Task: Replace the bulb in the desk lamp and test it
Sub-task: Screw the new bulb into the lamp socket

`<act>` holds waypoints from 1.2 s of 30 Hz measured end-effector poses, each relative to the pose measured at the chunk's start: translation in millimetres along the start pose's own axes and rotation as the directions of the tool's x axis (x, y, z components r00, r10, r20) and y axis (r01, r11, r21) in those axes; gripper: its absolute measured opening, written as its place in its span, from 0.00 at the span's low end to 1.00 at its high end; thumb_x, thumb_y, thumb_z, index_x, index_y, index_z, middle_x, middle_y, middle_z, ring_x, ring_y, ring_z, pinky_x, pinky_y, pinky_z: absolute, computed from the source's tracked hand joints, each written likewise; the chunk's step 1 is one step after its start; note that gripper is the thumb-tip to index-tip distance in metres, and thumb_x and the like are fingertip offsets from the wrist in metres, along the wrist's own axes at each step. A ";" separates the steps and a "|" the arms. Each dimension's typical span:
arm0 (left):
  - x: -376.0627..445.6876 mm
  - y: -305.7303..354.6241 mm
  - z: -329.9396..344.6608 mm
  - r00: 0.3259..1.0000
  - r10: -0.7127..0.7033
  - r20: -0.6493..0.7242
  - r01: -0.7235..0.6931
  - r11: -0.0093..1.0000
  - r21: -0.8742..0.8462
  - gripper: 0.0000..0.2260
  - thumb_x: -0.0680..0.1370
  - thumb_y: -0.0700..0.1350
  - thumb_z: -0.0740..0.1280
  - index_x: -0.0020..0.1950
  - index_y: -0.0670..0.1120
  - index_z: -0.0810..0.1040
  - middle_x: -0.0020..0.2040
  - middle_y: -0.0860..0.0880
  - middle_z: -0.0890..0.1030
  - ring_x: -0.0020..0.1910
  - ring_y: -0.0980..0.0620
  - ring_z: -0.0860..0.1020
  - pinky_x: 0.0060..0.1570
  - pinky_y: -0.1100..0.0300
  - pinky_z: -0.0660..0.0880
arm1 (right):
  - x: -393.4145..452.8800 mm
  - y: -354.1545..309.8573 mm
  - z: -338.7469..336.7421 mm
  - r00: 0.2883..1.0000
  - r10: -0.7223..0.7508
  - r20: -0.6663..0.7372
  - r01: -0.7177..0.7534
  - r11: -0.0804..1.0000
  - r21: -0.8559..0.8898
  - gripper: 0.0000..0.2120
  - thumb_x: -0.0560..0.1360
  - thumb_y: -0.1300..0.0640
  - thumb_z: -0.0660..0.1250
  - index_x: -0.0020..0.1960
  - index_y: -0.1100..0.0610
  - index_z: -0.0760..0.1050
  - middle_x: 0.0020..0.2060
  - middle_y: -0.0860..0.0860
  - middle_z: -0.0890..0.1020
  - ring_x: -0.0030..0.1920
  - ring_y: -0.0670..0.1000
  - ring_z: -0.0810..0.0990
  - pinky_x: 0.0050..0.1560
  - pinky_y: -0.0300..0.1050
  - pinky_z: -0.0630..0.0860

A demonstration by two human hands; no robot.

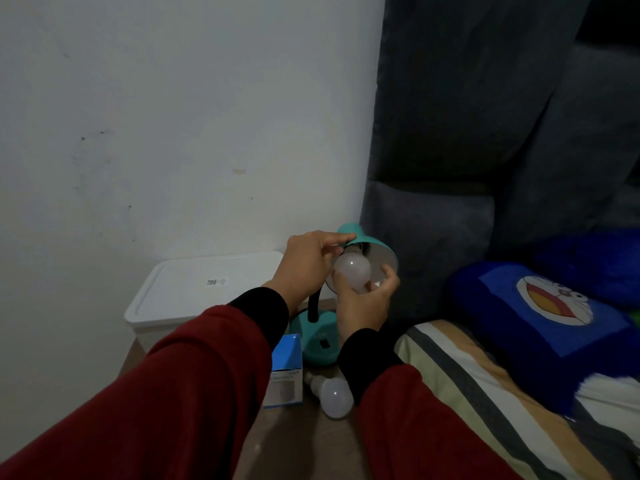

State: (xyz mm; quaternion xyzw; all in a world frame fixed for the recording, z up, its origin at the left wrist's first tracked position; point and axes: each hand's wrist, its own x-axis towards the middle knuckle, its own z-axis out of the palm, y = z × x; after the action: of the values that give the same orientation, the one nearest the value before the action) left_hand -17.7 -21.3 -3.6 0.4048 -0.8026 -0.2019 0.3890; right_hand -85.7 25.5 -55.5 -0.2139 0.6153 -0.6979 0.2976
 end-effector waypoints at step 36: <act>3.1 2.5 -0.8 1.000 0.021 -0.004 -0.021 0.998 0.060 0.16 0.78 0.33 0.62 0.60 0.47 0.80 0.60 0.46 0.81 0.53 0.60 0.76 0.43 0.93 0.60 | 4.3 -8.7 -3.8 0.998 0.056 -0.033 -0.057 0.998 -0.017 0.36 0.68 0.50 0.74 0.70 0.53 0.60 0.61 0.57 0.77 0.53 0.53 0.79 0.53 0.45 0.77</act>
State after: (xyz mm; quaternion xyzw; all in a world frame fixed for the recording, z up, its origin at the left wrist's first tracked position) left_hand -19.4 -22.4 -0.2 0.4083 -0.8117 -0.1727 0.3803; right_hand -92.7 25.9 -47.8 -0.1877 0.6320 -0.6872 0.3053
